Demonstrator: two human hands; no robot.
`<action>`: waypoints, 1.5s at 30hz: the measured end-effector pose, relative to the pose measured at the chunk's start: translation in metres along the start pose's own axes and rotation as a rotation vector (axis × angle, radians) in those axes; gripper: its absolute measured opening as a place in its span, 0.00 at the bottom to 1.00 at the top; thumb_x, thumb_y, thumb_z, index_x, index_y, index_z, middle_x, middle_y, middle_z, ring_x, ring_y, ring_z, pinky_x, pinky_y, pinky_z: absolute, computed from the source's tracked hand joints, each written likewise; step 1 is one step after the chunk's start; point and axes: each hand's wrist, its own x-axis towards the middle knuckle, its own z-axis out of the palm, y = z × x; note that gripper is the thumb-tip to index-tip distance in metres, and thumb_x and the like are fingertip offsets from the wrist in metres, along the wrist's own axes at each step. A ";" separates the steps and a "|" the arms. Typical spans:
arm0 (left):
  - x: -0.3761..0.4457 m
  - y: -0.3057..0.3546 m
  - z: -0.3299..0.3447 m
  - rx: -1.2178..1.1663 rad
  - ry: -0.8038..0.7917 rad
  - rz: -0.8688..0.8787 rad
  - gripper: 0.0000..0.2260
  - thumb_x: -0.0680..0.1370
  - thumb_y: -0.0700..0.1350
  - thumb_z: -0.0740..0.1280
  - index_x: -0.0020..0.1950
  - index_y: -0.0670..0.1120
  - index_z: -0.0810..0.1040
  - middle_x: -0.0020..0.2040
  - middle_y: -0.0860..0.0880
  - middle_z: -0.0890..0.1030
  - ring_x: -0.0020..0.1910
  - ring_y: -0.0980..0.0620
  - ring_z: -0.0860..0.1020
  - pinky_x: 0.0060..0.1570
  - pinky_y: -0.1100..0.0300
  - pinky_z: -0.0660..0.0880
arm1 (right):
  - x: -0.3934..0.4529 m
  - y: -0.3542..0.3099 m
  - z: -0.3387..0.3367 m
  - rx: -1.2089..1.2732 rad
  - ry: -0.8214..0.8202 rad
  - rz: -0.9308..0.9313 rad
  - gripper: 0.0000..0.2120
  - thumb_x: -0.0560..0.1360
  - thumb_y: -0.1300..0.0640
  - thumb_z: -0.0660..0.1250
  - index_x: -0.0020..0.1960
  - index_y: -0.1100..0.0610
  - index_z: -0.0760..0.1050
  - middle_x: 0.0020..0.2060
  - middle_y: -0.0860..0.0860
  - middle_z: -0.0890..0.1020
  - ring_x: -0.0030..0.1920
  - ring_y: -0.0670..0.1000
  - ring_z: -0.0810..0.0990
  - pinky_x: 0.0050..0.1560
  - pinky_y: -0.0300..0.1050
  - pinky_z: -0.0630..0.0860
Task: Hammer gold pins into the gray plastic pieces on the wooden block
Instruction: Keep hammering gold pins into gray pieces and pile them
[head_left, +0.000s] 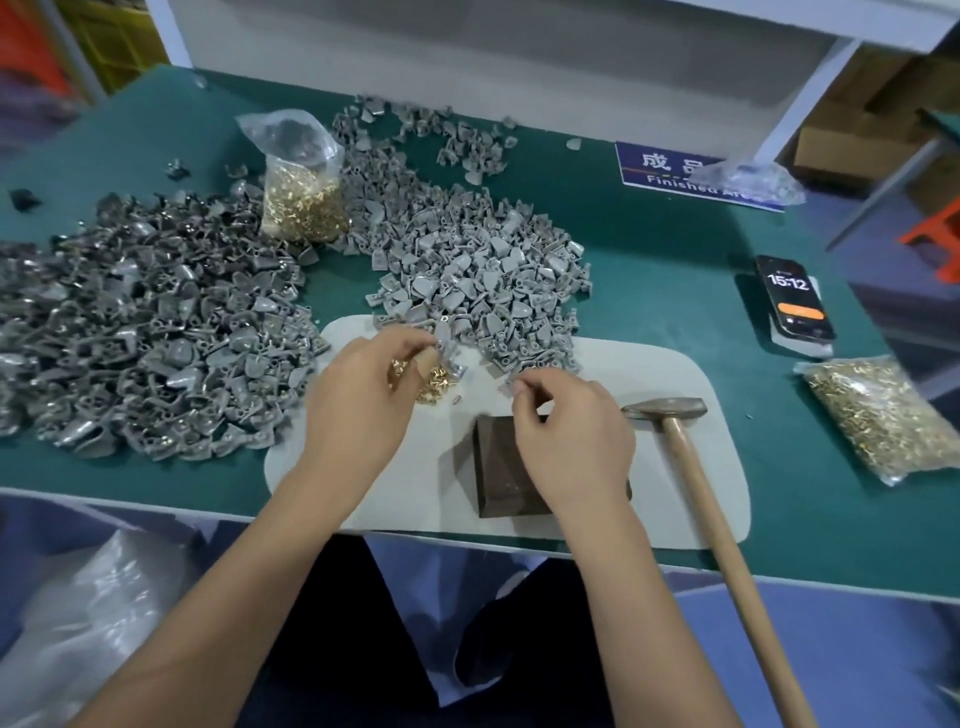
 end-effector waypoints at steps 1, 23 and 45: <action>-0.009 -0.005 -0.003 -0.026 0.018 -0.018 0.06 0.81 0.54 0.67 0.57 0.60 0.80 0.44 0.63 0.81 0.41 0.60 0.74 0.40 0.55 0.73 | 0.001 -0.004 0.000 -0.014 -0.022 0.000 0.07 0.79 0.49 0.65 0.50 0.44 0.83 0.43 0.43 0.85 0.48 0.52 0.79 0.39 0.46 0.73; -0.056 -0.010 -0.025 -0.315 -0.080 -0.059 0.06 0.78 0.55 0.70 0.54 0.61 0.81 0.43 0.65 0.80 0.39 0.57 0.74 0.40 0.70 0.69 | 0.005 -0.040 -0.024 0.646 -0.328 -0.037 0.11 0.77 0.62 0.73 0.45 0.45 0.84 0.37 0.44 0.86 0.33 0.46 0.83 0.35 0.36 0.79; -0.065 0.045 -0.011 -0.024 -0.289 0.160 0.03 0.76 0.53 0.72 0.49 0.61 0.84 0.43 0.60 0.77 0.49 0.58 0.73 0.42 0.53 0.75 | -0.048 0.009 -0.048 0.120 -0.170 -0.314 0.04 0.77 0.56 0.72 0.46 0.48 0.82 0.39 0.41 0.74 0.41 0.43 0.74 0.40 0.51 0.77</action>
